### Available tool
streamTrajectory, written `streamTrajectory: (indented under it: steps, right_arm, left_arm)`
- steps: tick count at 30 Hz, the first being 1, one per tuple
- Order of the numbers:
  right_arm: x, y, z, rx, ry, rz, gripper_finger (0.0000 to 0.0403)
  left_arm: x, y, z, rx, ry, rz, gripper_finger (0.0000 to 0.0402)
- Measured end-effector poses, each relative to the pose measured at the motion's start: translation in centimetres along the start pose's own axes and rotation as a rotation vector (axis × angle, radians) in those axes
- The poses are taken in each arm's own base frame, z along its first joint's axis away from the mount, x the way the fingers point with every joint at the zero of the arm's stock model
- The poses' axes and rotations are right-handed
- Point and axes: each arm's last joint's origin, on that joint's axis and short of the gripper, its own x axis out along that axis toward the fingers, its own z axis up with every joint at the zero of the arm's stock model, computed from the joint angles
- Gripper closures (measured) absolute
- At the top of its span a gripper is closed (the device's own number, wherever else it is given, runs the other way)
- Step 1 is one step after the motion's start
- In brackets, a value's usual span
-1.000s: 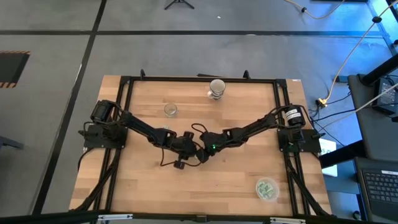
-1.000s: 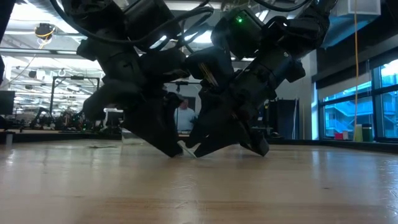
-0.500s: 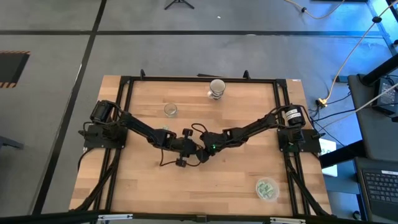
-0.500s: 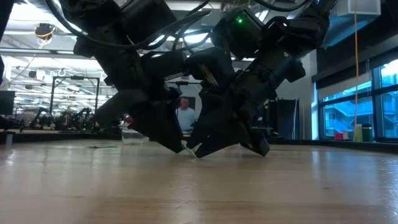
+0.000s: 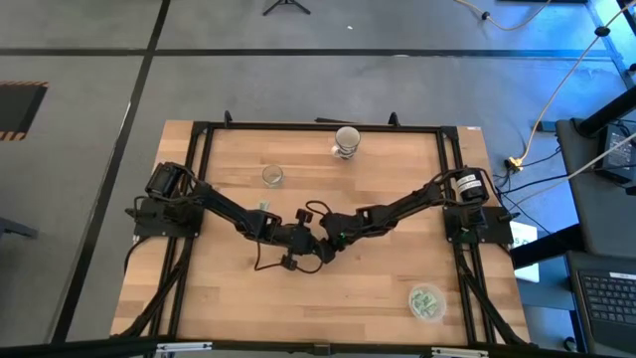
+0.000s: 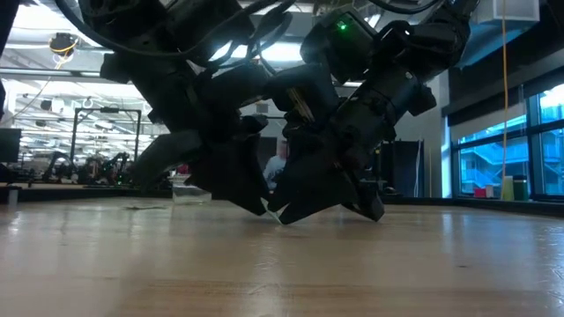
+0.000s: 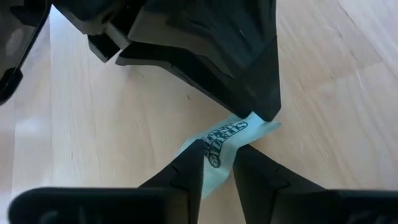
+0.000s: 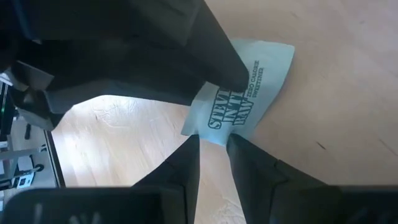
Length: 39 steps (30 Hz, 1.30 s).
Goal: Pick and place Stevia / Truvia into bins
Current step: Put the green stevia packet into the transparent container
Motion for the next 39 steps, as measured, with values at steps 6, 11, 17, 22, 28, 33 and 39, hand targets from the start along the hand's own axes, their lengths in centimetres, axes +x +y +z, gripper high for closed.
streamTrajectory:
  steps: [6,11,17,22,28,33,39]
  right_arm:
    - [0.0,0.0,0.0,0.0,0.002,0.002,0.0309]
    - [0.0,0.0,0.0,-0.022,0.0,0.006,0.0309]
    - [-1.0,0.7,0.3,-0.073,0.008,0.042,0.0309]
    - [-4.8,3.1,0.8,-0.196,0.011,0.109,0.0309]
    - [-9.9,5.6,0.2,-0.357,-0.018,0.139,0.0309]
    - [-13.2,7.7,-1.4,-0.604,-0.174,0.097,0.0309]
    - [-14.5,9.5,-3.2,-0.724,-0.233,0.162,0.0309]
  left_arm:
    - [0.0,-0.1,0.0,0.001,-0.002,-0.007,0.0374]
    - [0.0,-0.1,0.0,0.005,-0.001,-0.009,0.0397]
    - [-0.3,-0.1,-0.1,0.037,0.033,0.0,0.04]
    - [-0.9,0.1,-0.4,0.052,0.074,-0.01,0.04]
    - [-2.7,0.9,0.9,-0.101,-0.017,-0.051,0.04]
    - [-4.8,2.5,2.3,-0.39,-0.144,-0.212,0.04]
    - [-7.1,3.7,4.2,-0.667,-0.309,-0.424,0.04]
